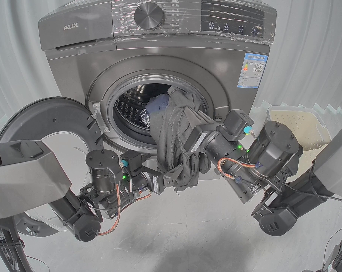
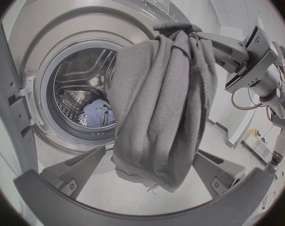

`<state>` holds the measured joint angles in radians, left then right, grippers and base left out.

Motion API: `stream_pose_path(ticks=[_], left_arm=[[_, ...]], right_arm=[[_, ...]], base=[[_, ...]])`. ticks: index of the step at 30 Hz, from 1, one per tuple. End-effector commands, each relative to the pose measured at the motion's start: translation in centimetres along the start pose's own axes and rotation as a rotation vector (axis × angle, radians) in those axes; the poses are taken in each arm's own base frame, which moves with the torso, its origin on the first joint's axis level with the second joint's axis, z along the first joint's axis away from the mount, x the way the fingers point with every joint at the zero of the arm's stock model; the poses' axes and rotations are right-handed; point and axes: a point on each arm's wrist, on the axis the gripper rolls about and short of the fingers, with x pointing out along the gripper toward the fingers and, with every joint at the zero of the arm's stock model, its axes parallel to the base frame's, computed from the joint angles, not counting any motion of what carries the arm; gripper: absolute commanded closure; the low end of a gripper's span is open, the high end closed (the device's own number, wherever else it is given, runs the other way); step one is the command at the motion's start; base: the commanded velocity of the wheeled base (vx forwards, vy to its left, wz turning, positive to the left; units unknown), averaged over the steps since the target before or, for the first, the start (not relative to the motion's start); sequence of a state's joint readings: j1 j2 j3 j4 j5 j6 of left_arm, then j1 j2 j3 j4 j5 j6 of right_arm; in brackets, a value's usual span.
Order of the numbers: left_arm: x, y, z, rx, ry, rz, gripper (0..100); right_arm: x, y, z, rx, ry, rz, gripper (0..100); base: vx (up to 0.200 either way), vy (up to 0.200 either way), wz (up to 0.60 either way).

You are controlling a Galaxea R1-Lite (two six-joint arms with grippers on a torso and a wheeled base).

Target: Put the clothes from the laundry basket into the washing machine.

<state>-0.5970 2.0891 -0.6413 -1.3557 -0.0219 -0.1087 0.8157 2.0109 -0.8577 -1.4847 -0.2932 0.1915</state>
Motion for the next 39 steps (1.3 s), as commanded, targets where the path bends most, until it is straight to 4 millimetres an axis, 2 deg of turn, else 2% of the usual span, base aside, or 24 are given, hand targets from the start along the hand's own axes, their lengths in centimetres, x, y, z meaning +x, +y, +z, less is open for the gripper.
stream_pose_path(ticks=[1, 11, 12, 20, 25, 29, 36, 39], left_arm=[[0.5, 0.3, -0.5, 0.001, 0.006, 0.025, 0], [1.5, 0.7, -0.8, -0.003, -0.003, 0.037, 0], [1.6, 0.7, -0.8, -0.003, -0.003, 0.037, 100], [1.4, 0.5, 0.1, -0.002, -0.047, 0.030, 100], [0.2, 0.3, 2.0, -0.001, -0.132, 0.019, 100], [-2.1, -0.1, 3.4, 0.001, -0.188, 0.006, 100], [-5.7, -0.4, 2.0, 0.023, -0.117, -0.003, 100], [-6.6, -0.5, 2.2, 0.017, -0.116, -0.008, 100]], right_arm=[[0.0, 0.1, 0.0, 0.001, -0.001, 0.002, 100], [-0.1, 0.3, 0.2, 0.006, -0.005, 0.007, 100], [-0.1, 0.3, 0.2, 0.006, -0.005, 0.007, 100], [-0.1, 0.2, 0.1, 0.006, -0.001, 0.007, 100], [-0.3, 0.1, -0.3, 0.004, 0.015, 0.004, 100], [-0.5, -0.2, -1.3, -0.001, 0.047, -0.003, 100], [-0.6, -0.5, -2.3, -0.011, 0.073, -0.011, 100], [-0.8, -0.7, -2.7, -0.014, 0.079, -0.011, 100]], base=[[0.000, 0.000, 0.00], [0.000, 0.000, 0.00], [0.000, 0.000, 0.00], [0.000, 0.000, 0.00], [0.000, 0.000, 0.00], [0.000, 0.000, 0.00], [0.000, 0.000, 0.00], [0.000, 0.000, 0.00]])
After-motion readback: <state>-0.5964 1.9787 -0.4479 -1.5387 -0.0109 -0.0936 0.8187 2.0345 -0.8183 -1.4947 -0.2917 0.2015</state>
